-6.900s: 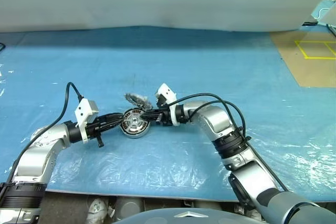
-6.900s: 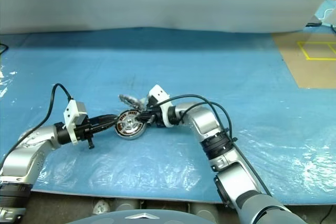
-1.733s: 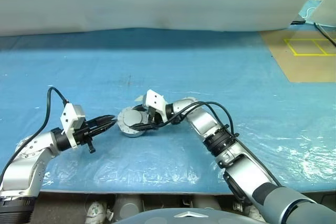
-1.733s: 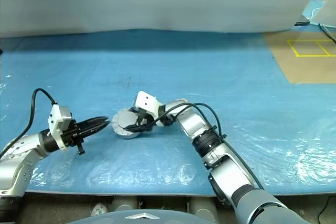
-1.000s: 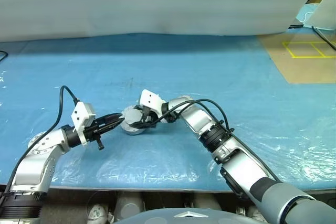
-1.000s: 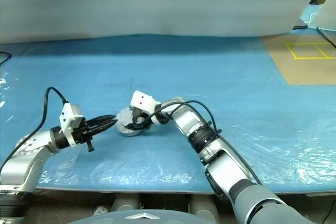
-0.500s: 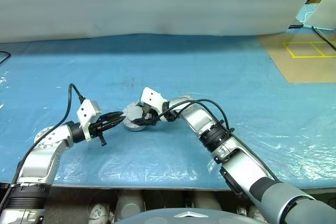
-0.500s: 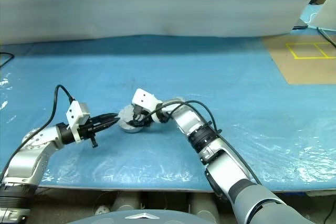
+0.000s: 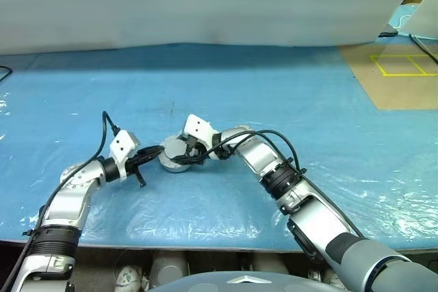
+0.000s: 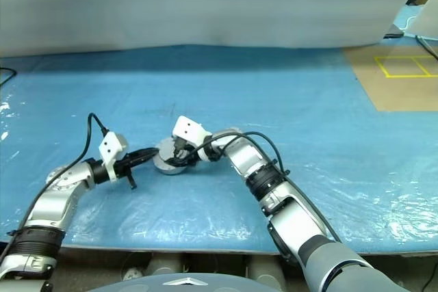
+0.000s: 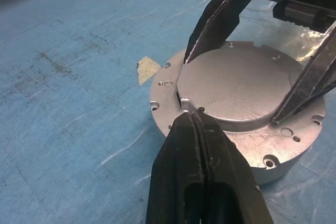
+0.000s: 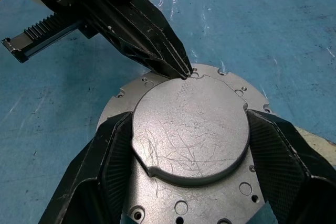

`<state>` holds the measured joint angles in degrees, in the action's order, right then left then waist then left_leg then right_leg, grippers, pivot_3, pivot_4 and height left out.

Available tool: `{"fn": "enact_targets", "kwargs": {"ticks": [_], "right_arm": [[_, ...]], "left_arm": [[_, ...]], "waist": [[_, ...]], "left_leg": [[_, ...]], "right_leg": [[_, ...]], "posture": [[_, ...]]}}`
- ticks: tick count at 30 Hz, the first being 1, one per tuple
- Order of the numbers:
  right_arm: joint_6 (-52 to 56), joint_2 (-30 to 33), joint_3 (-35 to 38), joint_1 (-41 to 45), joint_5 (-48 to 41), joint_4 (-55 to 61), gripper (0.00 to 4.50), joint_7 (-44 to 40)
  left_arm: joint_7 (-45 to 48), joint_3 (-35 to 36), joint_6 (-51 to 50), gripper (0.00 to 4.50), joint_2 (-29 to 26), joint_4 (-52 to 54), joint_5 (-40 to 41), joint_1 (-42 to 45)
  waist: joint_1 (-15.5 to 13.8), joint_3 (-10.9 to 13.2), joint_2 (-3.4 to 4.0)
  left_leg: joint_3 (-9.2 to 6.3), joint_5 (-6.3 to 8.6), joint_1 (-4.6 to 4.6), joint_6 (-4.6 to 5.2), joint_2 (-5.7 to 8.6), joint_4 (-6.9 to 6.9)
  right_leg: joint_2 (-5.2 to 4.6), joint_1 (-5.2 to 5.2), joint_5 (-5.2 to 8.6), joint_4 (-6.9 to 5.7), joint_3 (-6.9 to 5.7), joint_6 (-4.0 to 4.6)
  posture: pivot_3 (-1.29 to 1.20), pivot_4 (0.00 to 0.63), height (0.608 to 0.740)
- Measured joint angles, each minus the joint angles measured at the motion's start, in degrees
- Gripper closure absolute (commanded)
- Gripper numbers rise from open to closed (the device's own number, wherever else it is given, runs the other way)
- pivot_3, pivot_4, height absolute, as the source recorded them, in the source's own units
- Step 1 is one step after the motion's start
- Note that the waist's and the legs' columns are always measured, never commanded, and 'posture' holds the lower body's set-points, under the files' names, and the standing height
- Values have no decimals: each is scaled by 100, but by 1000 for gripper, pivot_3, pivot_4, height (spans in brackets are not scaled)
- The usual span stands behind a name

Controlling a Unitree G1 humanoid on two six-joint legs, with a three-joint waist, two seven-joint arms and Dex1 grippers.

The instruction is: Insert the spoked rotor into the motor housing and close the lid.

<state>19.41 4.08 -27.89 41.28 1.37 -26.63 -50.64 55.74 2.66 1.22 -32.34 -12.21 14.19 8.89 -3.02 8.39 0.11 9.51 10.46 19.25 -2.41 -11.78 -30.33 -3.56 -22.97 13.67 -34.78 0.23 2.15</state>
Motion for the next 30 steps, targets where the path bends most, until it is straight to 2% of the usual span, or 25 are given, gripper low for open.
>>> {"fn": "enact_targets", "kwargs": {"ticks": [11, 15, 16, 22, 26, 30], "right_arm": [[-128, 50, 18, -63, 0, 70, 1537, 10], [-576, 149, 19, -210, 60, 145, 94, 188], [-628, 182, 27, -217, 65, 158, 39, 221], [-851, 330, 91, -307, -53, 387, 39, 74], [-839, 430, 449, -334, -338, 500, 39, -88], [-791, 612, 716, -342, -412, 980, 39, -123]], "left_arm": [[81, -202, -182, 4464, -201, 192, -99, 13], [92, -216, -185, 4500, -211, 286, -125, -14], [94, -222, -186, 4500, -211, 321, -130, -17], [140, -271, -163, 4500, -202, 376, -133, 25], [183, -314, -88, 4500, -155, 352, -132, 84], [249, -319, 4, 4500, -150, 286, -132, 162]], "waist": [[-22, -2, 5], [-57, -3, 6], [-72, -3, 6], [-123, -2, 7], [-145, 2, 1], [-98, 2, -1]], "left_leg": [[-3, 0, -11, 0, 5, 9], [-2, 0, 4, 0, 4, 11], [-1, 0, 14, 0, 4, 12], [45, 0, 66, -1, 3, 11], [47, -4, 94, -4, -2, -2], [48, -17, 101, -28, -1, -5]], "right_leg": [[-6, -14, 2, 13, 1, -4], [-7, -21, 3, 13, 1, -4], [-6, -21, 3, 13, 1, -4], [-5, -37, 1, 12, 0, -3], [4, -43, -14, 10, -1, 19], [15, -43, -5, 14, -2, 5]], "posture": [[0, 150, 740], [0, 150, 740], [0, 150, 740], [0, 150, 740], [0, 150, 740], [0, 150, 740]]}}
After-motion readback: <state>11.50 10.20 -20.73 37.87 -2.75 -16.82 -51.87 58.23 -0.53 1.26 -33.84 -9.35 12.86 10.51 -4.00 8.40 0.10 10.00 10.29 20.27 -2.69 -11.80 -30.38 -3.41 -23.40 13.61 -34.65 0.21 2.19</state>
